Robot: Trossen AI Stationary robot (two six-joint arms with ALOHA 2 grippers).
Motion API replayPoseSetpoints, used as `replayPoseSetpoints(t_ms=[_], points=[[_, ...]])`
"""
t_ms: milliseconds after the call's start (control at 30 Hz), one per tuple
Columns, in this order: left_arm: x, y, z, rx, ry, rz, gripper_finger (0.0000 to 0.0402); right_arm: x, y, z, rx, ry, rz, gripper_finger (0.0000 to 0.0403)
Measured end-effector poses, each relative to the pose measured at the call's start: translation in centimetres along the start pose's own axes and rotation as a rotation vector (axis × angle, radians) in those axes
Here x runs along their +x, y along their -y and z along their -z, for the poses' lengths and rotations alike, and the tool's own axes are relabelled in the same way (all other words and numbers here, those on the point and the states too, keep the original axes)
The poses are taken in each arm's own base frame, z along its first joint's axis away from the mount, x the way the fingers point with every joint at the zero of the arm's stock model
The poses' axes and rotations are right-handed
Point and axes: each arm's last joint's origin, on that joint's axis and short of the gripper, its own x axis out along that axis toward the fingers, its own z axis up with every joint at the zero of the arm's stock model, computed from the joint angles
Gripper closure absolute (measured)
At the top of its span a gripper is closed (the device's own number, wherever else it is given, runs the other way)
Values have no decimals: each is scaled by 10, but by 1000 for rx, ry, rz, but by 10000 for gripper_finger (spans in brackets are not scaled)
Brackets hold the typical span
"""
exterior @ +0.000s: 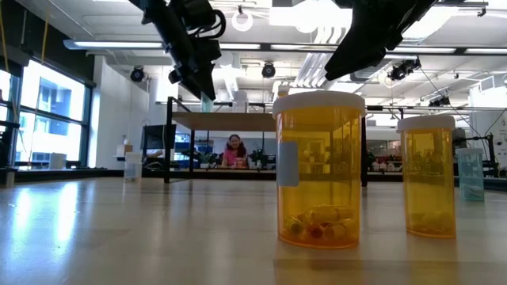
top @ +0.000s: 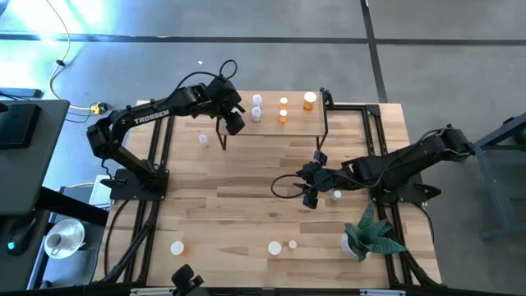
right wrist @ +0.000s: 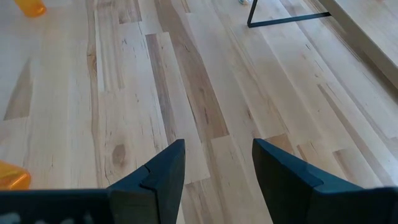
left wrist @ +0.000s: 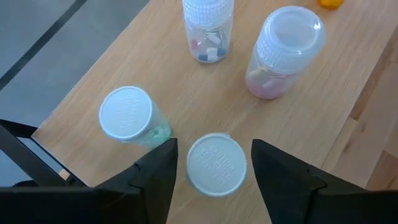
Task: Pick and place medicine bottles onto shelf by color
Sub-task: Put the right large orange pill bottle on the shelf aligned with the other large orange pill bottle
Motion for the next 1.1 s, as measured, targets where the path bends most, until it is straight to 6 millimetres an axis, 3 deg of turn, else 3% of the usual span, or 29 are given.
replayPoseSetpoints(t_ms=[200,567,867,1100], points=[[-16,-3,-4,-5,29,-1,194,0,0,0,-1,0,0,224],[-74,0,-25,-38,7,20,192,0,0,0,-2,0,0,224],[-108,31,-2,37,42,128,192,0,0,0,-23,-2,-7,224],[-112,47,35,42,87,168,192,0,-2,2,-11,-40,-76,200]])
